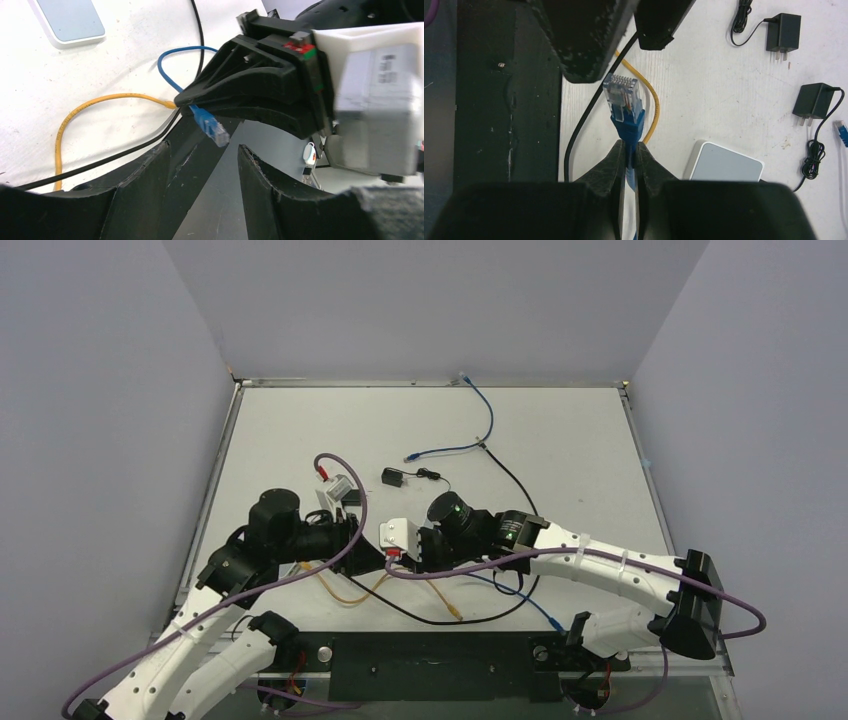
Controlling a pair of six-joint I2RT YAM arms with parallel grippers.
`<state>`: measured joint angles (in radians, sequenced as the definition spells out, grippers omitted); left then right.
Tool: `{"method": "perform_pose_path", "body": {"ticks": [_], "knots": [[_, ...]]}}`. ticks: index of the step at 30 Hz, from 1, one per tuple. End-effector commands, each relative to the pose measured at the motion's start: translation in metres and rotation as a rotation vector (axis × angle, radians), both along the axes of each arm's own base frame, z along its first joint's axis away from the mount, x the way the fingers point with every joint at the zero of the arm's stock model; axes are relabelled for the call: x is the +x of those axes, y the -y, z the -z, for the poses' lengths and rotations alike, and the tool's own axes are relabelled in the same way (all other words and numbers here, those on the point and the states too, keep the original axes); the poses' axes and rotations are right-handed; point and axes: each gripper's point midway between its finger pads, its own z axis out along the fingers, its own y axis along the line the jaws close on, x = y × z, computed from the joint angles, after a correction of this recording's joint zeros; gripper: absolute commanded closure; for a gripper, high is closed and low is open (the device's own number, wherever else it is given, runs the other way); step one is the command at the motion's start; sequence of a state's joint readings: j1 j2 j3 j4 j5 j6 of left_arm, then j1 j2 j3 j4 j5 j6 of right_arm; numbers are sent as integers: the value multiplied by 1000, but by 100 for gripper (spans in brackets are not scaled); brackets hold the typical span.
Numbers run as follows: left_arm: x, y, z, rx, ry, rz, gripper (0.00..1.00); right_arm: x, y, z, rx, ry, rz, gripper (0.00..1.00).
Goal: Insert the plug into the switch port
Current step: Pick up the connector from the center of the board.
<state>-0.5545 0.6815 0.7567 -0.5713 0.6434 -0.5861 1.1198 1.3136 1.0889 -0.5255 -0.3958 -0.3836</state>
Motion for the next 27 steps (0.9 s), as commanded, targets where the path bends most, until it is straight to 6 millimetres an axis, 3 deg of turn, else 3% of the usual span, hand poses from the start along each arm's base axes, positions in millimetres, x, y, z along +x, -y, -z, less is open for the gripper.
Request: {"method": "perform_pose_path", "body": {"ticks": [1,17,27], "knots": [[3,-1,-30,-36,97,-3,51,5,-12,-18,61,-14,3,100],[13,8,-26,-53,80,1,52,2,-20,-23,97,-39,-13,100],[12,11,-19,-55,51,21,69,5,-25,-25,106,-35,-8,100]]}}
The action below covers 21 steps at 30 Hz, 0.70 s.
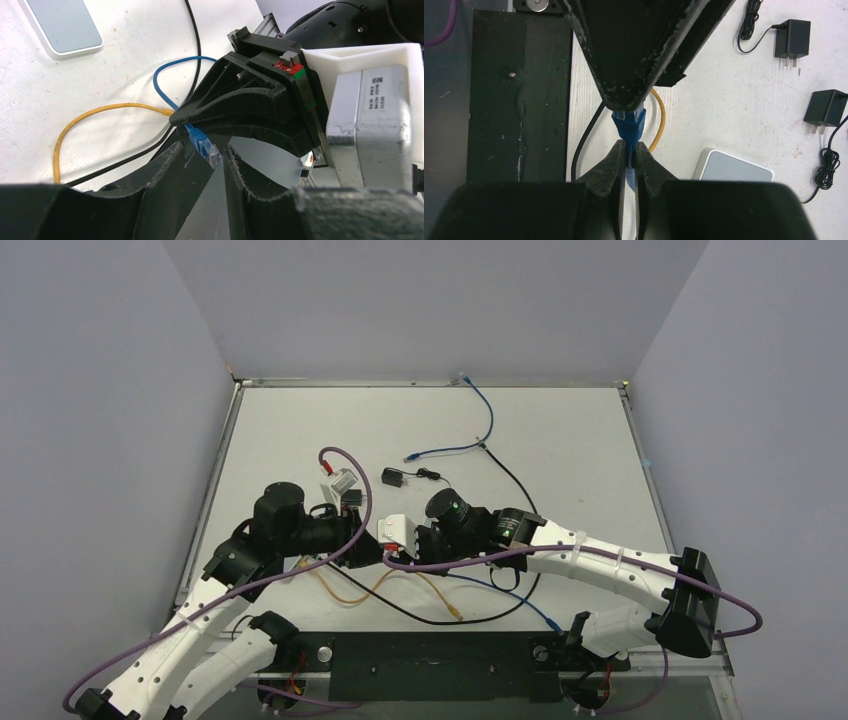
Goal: Insert the plug into the switch port
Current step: Pick up the connector from the center of the board.
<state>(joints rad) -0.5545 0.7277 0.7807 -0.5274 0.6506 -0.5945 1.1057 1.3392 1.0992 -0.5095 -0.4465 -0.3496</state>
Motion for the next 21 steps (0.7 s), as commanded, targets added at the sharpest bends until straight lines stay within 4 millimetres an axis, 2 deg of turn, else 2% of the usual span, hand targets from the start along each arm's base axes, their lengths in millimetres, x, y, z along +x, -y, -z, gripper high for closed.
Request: {"method": "perform_pose_path", "body": {"ticks": [1,7,10,13,14,15,16,17,18,21], "knots": [[3,4,-10,-37,40,19,72,8,-18,-26,89,23,-1,100],[-1,4,-9,-40,31,34,86,13,-18,-27,89,35,31,100],[-2,4,-6,-37,22,36,100,17,-17,-30,99,52,55,100],[-4,3,-4,-38,18,35,100,22,-13,-36,117,83,87,100],[-5,3,-4,-39,14,34,100,25,-10,-40,129,101,107,98],[-6,2,-2,-38,8,33,100,25,-7,-36,126,104,115,96],[-6,2,-3,-42,2,29,100,27,-6,-45,157,135,131,91],[-7,2,-1,-42,-6,27,100,27,-4,-41,161,147,131,89],[-7,2,-2,-51,-14,19,100,28,0,-48,177,182,138,85],[-6,5,-2,-82,-46,3,100,23,8,-47,190,229,122,78]]}}
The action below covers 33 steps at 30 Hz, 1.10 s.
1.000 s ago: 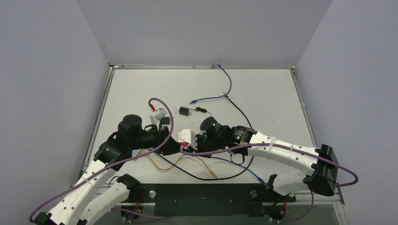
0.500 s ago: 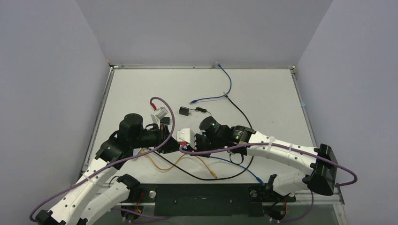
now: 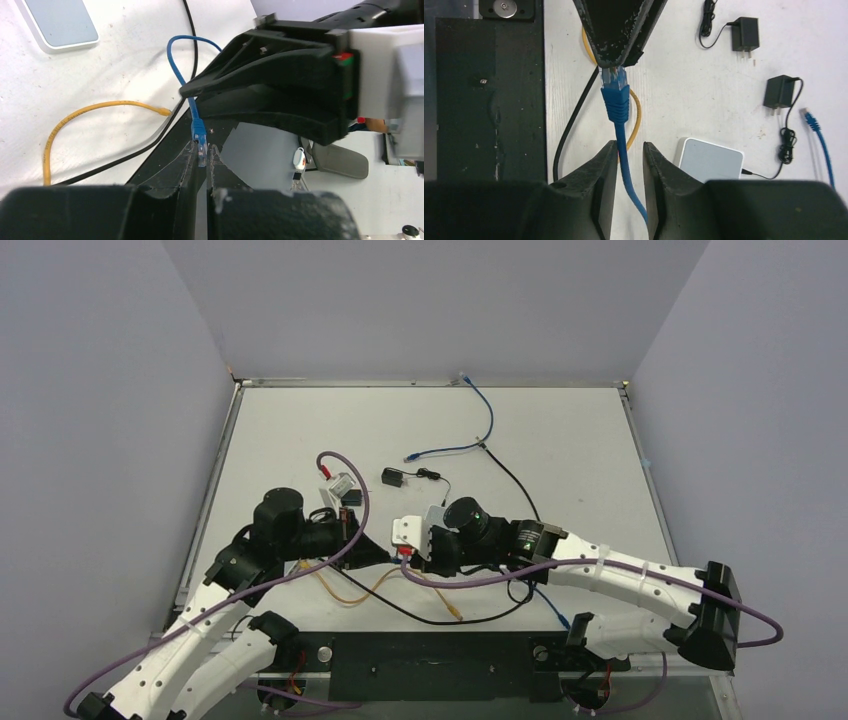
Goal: Insert the plug into the switch port
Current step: Pick up the connector from the center of the board.
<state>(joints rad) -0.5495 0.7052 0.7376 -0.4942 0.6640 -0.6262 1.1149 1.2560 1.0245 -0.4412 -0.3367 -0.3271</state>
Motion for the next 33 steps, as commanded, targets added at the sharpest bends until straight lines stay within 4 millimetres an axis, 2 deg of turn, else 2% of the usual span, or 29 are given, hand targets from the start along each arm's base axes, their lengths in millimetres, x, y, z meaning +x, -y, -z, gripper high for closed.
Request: {"method": "perform_pose_path", "body": {"ticks": [1,5,10,13,14,15,17,18,21,22,23,31,33], "knots": [[-2,7,-11,-82,-33,0,100,9,1,-48,164,171,27,77],[2,10,-10,-105,-61,-24,100,12,17,-60,207,229,72,72],[9,13,-5,-137,-96,-65,100,28,45,-90,293,297,241,57],[12,14,-1,-155,-117,-81,100,33,51,-100,371,276,318,51],[13,15,-2,-164,-121,-85,100,34,54,-103,395,256,352,29],[14,15,0,-165,-126,-91,100,41,58,-103,413,253,412,18],[16,16,2,-166,-140,-103,100,48,63,-103,438,216,500,14],[16,16,2,-168,-149,-109,100,48,62,-101,429,211,502,14],[18,15,6,-172,-182,-140,100,32,54,-91,410,211,367,13],[18,15,9,-174,-194,-144,100,27,52,-81,398,207,336,14],[18,15,7,-188,-204,-151,100,22,48,-84,420,222,294,16],[15,14,10,-213,-260,-175,100,-16,18,-51,328,276,65,29],[13,14,11,-217,-268,-172,100,-19,12,-46,303,273,37,35]]}}
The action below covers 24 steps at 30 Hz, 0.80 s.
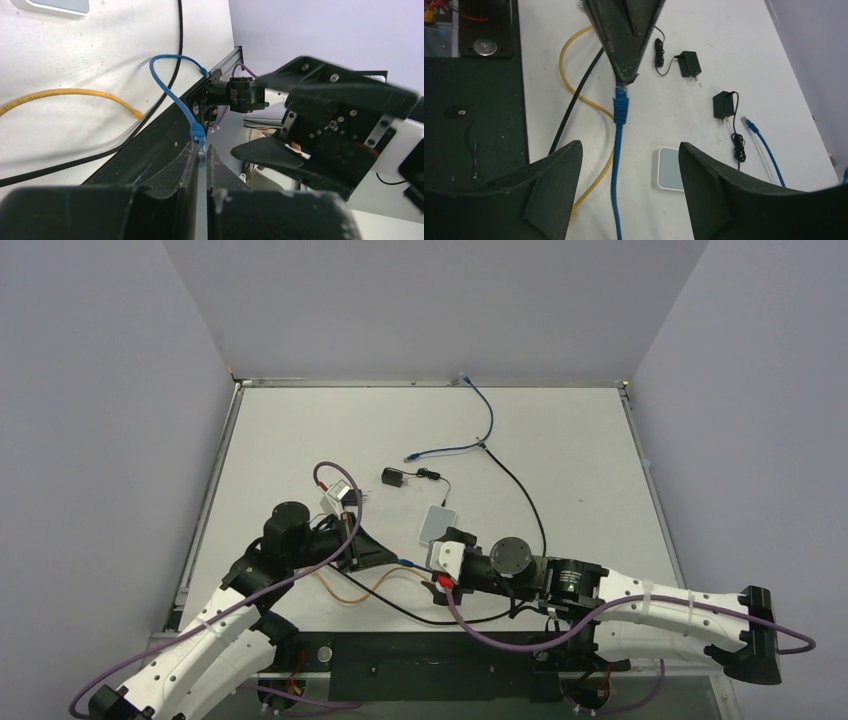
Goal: Insert the plug into the switch port
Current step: Pick up the connector from the center of the board.
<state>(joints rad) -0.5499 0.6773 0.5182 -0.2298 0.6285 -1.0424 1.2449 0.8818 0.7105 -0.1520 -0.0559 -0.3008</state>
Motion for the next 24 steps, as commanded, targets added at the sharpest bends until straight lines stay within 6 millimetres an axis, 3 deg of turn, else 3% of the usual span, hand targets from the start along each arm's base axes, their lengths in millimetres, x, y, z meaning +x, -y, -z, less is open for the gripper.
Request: {"method": "perform_pose_path", "body": {"ticks": [1,19,24], "knots": [[2,2,-16,-63,36,-12,100,-10,-22,-7,6,51,-96,39],[-7,4,-15,-74,31,44,100,-5,-46,6,-6,33,-118,67],[-8,4,-17,-76,35,48,100,-2,-51,2,21,40,-115,74]]}}
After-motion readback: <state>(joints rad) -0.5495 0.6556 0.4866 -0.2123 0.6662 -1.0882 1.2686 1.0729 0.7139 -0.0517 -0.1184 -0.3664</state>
